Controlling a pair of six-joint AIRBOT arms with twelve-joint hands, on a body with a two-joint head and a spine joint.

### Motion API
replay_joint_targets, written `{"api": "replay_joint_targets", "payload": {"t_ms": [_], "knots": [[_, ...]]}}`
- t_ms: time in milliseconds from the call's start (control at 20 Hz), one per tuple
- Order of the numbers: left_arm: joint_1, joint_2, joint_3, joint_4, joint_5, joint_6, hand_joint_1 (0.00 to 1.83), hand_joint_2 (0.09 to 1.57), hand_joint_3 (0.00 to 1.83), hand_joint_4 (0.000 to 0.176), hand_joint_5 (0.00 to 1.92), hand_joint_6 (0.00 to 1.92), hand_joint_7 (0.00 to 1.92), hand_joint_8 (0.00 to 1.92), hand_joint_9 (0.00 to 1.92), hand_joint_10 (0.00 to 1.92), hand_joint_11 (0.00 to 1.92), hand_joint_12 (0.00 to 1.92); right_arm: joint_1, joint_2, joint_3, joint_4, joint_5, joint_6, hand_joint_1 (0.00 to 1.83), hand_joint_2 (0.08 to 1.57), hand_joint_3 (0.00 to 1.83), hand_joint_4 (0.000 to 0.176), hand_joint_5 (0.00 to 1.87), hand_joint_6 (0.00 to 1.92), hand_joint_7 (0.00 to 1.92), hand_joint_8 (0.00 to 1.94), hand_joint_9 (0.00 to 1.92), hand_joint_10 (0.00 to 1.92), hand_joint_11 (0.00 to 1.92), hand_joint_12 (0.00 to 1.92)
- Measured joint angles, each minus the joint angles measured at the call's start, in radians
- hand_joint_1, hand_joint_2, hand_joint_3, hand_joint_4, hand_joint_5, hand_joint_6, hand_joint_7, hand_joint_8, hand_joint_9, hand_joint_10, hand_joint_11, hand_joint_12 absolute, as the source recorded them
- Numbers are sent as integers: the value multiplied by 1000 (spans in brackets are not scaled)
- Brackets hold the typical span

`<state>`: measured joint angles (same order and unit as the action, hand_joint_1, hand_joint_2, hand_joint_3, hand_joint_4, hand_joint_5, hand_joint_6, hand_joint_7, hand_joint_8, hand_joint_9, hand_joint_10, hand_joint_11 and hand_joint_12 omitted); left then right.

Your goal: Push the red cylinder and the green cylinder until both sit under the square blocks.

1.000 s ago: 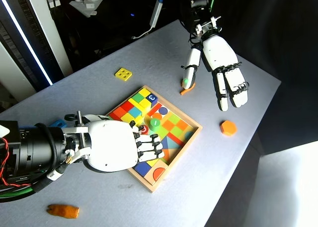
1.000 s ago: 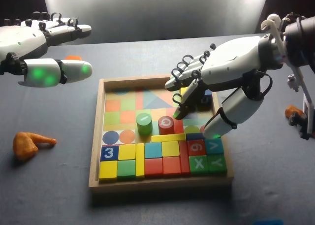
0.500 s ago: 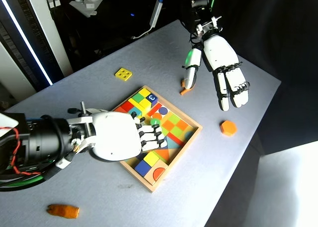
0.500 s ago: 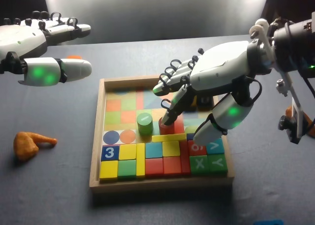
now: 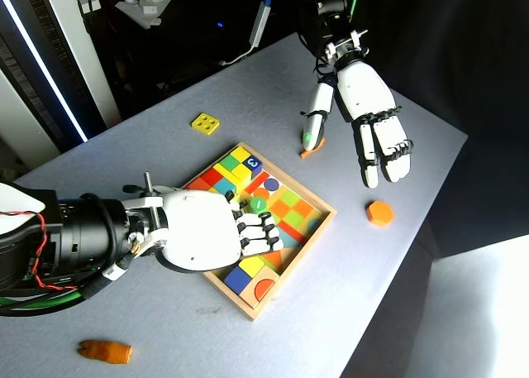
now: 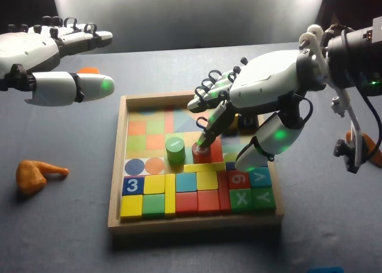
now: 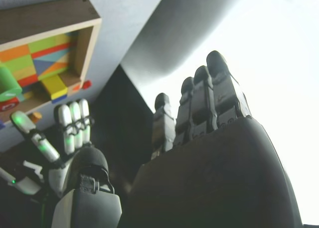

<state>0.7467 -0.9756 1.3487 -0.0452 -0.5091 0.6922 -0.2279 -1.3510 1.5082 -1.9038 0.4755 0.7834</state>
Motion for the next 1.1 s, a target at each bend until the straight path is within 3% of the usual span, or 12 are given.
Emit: {"api": "replay_joint_targets", "payload": {"t_ms": [100, 150, 300, 450, 750, 900, 950, 1100], "knots": [[0, 0, 0, 0, 0, 0, 0, 1164, 6, 163, 109, 3, 40, 3, 14, 3, 0, 184, 0, 0, 1, 3, -6, 0, 475, 1107, 0, 176, 497, 2, 1, 0, 0, 0, 0, 118], [0, 0, 0, 0, 0, 0, 0, 1173, 0, 164, 111, 1, 44, 1, 29, 1, 0, 255, -1, 0, 1, 4, -8, 0, 493, 1100, 0, 176, 505, 2, 9, 1, 0, 0, 0, 143], [0, 0, 0, 0, 0, 0, 0, 1159, 0, 171, 107, 1, 37, 1, 21, 2, 0, 237, -5, 0, 1, 3, -9, 0, 468, 1102, 0, 172, 499, 1, 7, 1, 0, 0, 0, 143], [0, 0, 0, 0, 0, 0, 0, 1170, 1, 165, 111, 2, 39, 1, 15, 1, 0, 190, -8, -2, 3, 7, -11, 0, 458, 1104, 0, 175, 496, 2, 6, 2, 0, 0, 0, 128], [0, 0, 1, 0, 0, 0, 0, 1154, 0, 162, 113, 0, 49, 1, 40, 3, 0, 277, -12, -11, 11, 12, -12, 1, 451, 1109, 1, 176, 489, 1, 0, 0, 0, 0, 0, 86], [-2, 0, 1, 0, 0, 0, 0, 1162, 0, 165, 111, 2, 45, 1, 30, 2, 0, 236, -16, -16, 16, 17, -14, 1, 454, 1106, 0, 176, 493, 0, 8, 1, 0, 0, 0, 119], [-2, 0, 1, 0, 0, 0, 0, 1155, 0, 173, 107, 0, 39, 0, 22, 0, 0, 234, -20, -19, 18, 23, -17, 1, 467, 1106, 0, 175, 493, 0, 6, 0, 0, 0, 0, 91], [-2, 0, 1, 0, 0, 0, 0, 1171, 5, 170, 104, 1, 36, 1, 14, 1, 0, 202, -26, -19, 21, 32, -19, 3, 504, 1100, 0, 171, 500, 2, 12, 2, 0, 0, 0, 84]]}}
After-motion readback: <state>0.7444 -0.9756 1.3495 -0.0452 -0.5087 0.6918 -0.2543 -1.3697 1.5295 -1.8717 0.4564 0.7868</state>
